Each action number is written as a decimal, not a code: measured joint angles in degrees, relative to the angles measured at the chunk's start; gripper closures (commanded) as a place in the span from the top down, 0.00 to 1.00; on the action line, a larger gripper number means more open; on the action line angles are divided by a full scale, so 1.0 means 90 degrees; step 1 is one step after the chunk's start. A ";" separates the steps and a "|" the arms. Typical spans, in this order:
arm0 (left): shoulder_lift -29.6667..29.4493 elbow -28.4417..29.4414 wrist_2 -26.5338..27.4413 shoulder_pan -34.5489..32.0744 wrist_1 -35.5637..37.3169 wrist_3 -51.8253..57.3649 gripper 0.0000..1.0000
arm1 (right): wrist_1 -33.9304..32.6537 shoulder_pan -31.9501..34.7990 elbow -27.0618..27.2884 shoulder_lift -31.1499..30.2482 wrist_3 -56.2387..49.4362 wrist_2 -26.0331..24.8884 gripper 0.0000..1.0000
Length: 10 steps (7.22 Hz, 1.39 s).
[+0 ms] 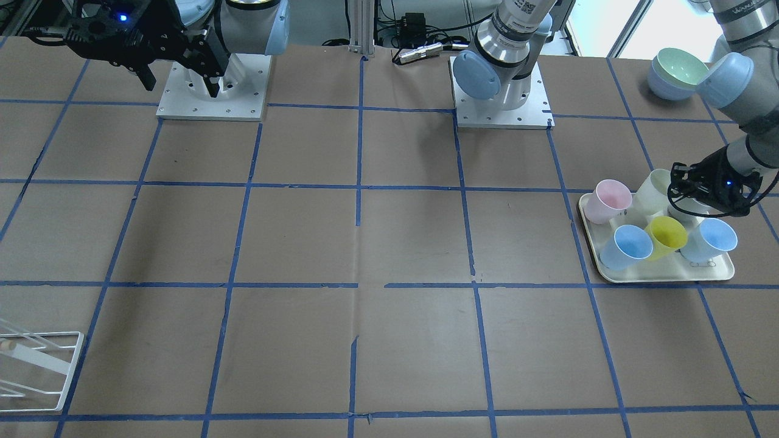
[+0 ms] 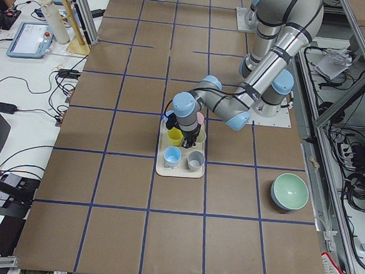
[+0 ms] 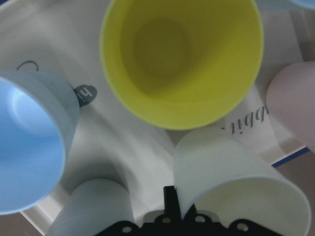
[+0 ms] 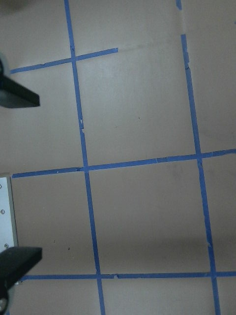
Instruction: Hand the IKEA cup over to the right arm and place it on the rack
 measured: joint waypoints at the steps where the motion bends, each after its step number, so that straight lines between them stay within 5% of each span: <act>1: 0.0195 0.0248 -0.0001 -0.0004 -0.0552 -0.0028 0.00 | -0.0003 0.0001 -0.0012 0.0000 0.0015 0.0004 1.00; 3: 0.0551 0.1095 -0.0193 -0.0035 -0.2274 -0.0310 0.00 | 0.0021 0.0015 -0.0039 0.0002 0.0033 0.0029 1.00; 5: 0.0833 0.1889 -0.1107 -0.0191 -0.4115 -0.1283 0.00 | 0.0032 0.0016 -0.0050 -0.0003 0.0048 0.0090 1.00; 8: 0.1051 0.2142 -0.3377 -0.1196 -0.5690 -0.2930 0.00 | 0.0026 0.0029 -0.0066 -0.0081 0.0021 0.0081 1.00; 10: 0.1178 0.2126 -0.5073 -0.2103 -0.6211 -0.3775 0.00 | -0.0026 0.0017 -0.0086 -0.0036 -0.0011 0.0695 1.00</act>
